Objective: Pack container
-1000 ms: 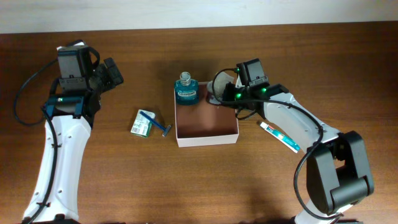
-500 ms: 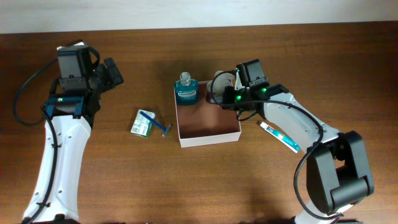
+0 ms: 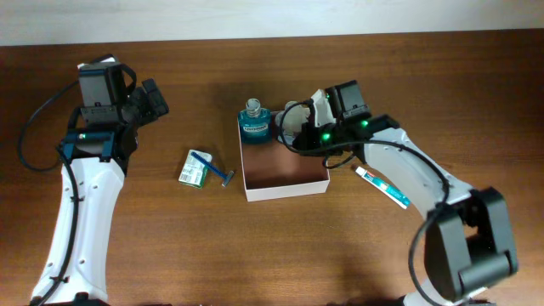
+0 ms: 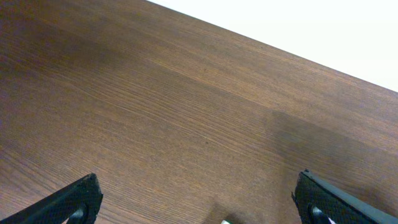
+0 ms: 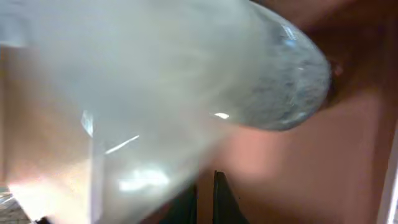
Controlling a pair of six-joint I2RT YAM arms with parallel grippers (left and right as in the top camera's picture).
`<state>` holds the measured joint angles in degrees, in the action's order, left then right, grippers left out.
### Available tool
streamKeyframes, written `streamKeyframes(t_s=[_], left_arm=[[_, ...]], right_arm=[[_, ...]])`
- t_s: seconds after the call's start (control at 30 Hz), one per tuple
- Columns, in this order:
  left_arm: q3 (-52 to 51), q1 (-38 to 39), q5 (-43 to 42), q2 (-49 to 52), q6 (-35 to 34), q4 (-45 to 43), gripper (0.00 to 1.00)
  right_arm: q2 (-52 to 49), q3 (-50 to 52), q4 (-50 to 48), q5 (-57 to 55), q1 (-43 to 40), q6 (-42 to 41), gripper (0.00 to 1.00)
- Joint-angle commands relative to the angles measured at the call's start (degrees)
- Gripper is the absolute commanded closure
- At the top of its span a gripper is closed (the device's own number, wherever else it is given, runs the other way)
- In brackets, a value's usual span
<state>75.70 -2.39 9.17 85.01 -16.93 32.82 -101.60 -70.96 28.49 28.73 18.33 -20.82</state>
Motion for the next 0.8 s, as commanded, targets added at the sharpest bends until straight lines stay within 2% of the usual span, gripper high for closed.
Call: streamKeyframes(t_s=[0.0, 0.4, 0.77], left_arm=[[0.7, -0.3, -0.2, -0.1, 0.1, -0.1, 0.01], [0.7, -0.3, -0.2, -0.1, 0.1, -0.1, 0.01], [0.7, -0.3, -0.2, -0.1, 0.1, -0.2, 0.01]], right_arm=[[4.5, 0.2, 0.0, 1.6, 0.2, 0.9, 0.95], [5.4, 0.2, 0.5, -4.4, 0.0, 4.3, 0.95], [5.4, 0.2, -2.0, -5.5, 0.0, 14.6, 0.95]])
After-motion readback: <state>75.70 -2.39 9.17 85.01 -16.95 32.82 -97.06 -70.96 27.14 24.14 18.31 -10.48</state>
